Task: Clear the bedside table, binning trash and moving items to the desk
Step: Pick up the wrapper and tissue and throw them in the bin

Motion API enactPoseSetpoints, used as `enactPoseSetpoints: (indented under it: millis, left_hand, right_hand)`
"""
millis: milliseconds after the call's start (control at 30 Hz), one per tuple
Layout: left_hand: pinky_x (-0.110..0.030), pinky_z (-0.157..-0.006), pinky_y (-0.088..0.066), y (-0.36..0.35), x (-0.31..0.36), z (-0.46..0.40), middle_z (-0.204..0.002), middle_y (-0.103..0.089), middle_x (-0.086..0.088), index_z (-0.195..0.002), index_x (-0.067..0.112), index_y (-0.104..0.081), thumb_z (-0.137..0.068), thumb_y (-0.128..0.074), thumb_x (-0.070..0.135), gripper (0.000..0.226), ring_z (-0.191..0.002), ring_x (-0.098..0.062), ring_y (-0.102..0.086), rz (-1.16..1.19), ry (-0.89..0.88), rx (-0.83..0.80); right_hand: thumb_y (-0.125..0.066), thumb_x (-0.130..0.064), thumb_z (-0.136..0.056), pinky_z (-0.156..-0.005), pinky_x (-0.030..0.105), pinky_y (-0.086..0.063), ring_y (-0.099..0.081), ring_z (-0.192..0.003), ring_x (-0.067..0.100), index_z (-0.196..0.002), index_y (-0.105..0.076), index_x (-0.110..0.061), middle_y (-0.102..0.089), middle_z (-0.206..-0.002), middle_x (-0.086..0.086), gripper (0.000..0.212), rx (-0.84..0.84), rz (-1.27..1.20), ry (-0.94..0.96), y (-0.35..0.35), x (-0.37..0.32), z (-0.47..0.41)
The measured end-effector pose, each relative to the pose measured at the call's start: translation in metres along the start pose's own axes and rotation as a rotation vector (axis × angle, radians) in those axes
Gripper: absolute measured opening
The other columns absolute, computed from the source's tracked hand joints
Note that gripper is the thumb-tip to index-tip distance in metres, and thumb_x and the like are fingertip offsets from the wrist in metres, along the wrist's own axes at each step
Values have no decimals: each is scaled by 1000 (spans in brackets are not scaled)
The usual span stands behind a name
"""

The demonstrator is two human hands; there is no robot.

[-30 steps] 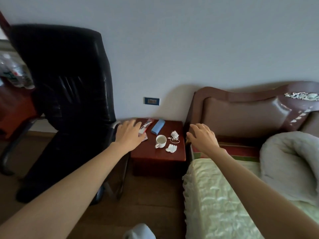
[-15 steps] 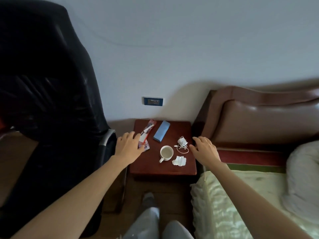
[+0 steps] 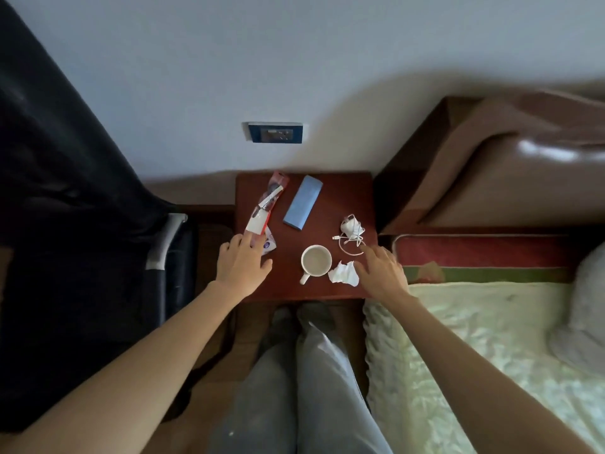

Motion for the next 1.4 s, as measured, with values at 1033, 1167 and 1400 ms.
enactPoseSetpoints:
  millis: [1033, 1167, 1400]
  left_hand:
    - [-50, -104, -38, -125, -27, -124, -141, -43, -19, -136, 7, -42, -86, -58, 28, 57, -133, -36, -37, 88, 25, 137]
    - [-50, -97, -43, -126, -40, -150, -138, -45, -18, -131, 9, -43, -85, -56, 29, 52, -127, -37, -41, 92, 61, 139]
    - [-48, -103, -39, -128, -44, -188, -146, -34, -20, -145, 12, -25, -85, -64, 33, 75, -130, -38, -36, 206, 168, 79]
  right_hand:
    - [-72, -12, -76, -55, 34, -51, -60, -82, 24, -95, -67, -14, -64, -90, 2, 20, 376, -192, -8, -130, 54, -62]
    - [-72, -10, -77, -58, 31, -49, -61, -81, 24, -99, -67, -11, -65, -94, 4, 22, 491, -255, 13, -106, 47, -62]
    - [-72, -11, -76, -57, 32, -50, -63, -82, 27, -98, -67, -8, -66, -97, 6, 23, 580, -263, 31, -84, 35, -75]
Point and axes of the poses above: each hand's wrist, its own z-axis away from the middle knuckle, its own y-axis out of the back of the hand, x = y × z, the point moved 8 cm from there along -z, towards the middle knuckle
